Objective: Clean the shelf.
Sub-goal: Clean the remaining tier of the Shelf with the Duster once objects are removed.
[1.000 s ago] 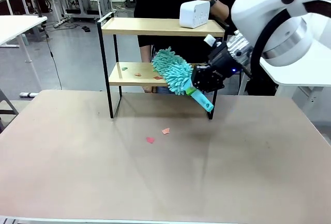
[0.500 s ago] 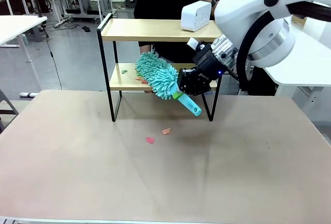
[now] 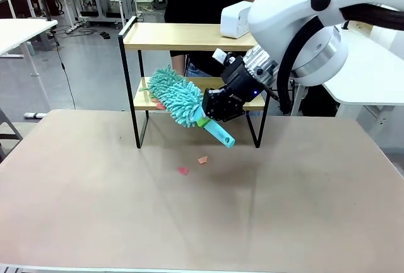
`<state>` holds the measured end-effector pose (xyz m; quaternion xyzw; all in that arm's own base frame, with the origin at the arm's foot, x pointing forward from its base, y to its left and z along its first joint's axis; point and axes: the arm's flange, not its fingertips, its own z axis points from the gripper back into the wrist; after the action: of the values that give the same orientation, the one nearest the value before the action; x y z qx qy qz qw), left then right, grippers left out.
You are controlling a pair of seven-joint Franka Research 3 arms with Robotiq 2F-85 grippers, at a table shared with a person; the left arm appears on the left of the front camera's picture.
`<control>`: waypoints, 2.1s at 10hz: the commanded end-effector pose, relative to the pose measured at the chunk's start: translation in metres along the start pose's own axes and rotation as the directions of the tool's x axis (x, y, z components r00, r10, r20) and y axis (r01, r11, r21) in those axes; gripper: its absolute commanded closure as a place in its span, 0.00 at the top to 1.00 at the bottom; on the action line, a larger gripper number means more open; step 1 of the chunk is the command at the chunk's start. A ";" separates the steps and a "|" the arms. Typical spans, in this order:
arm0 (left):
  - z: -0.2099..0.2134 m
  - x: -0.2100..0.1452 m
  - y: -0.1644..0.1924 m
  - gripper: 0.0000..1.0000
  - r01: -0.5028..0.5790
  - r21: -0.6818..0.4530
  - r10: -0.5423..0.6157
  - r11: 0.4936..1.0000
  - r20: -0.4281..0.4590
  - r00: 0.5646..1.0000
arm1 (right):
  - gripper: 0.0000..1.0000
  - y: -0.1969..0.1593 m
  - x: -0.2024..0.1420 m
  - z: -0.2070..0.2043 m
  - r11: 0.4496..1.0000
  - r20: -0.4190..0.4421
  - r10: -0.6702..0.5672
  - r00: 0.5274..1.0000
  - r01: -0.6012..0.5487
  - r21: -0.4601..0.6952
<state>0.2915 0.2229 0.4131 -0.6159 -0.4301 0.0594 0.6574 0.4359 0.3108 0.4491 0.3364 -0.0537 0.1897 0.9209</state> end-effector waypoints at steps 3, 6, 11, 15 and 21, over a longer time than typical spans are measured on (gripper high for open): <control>-0.001 -0.007 -0.002 1.00 0.020 -0.011 -0.020 1.000 -0.003 1.000 | 0.05 0.002 -0.007 -0.002 0.994 -0.059 0.109 0.992 -0.107 0.032; -0.001 -0.007 -0.002 1.00 0.020 -0.011 -0.020 1.000 -0.003 1.000 | 0.05 0.000 -0.028 0.013 0.948 -0.284 0.293 0.913 -0.238 0.211; -0.001 -0.007 -0.002 1.00 0.020 -0.011 -0.020 1.000 -0.003 1.000 | 0.05 -0.015 -0.072 0.066 0.940 -0.205 0.249 0.947 -0.185 0.287; -0.001 -0.007 -0.002 1.00 0.020 -0.011 -0.020 1.000 -0.003 1.000 | 0.05 -0.020 -0.078 0.071 0.930 -0.216 0.251 0.943 -0.174 0.323; -0.001 -0.007 -0.002 1.00 0.020 -0.011 -0.020 1.000 -0.003 1.000 | 0.05 -0.097 -0.148 0.205 0.801 -0.252 0.239 0.938 -0.044 0.598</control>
<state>0.2913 0.2227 0.4131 -0.6160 -0.4301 0.0594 0.6573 0.3478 0.1175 0.5054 0.5246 0.1316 0.3462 0.7666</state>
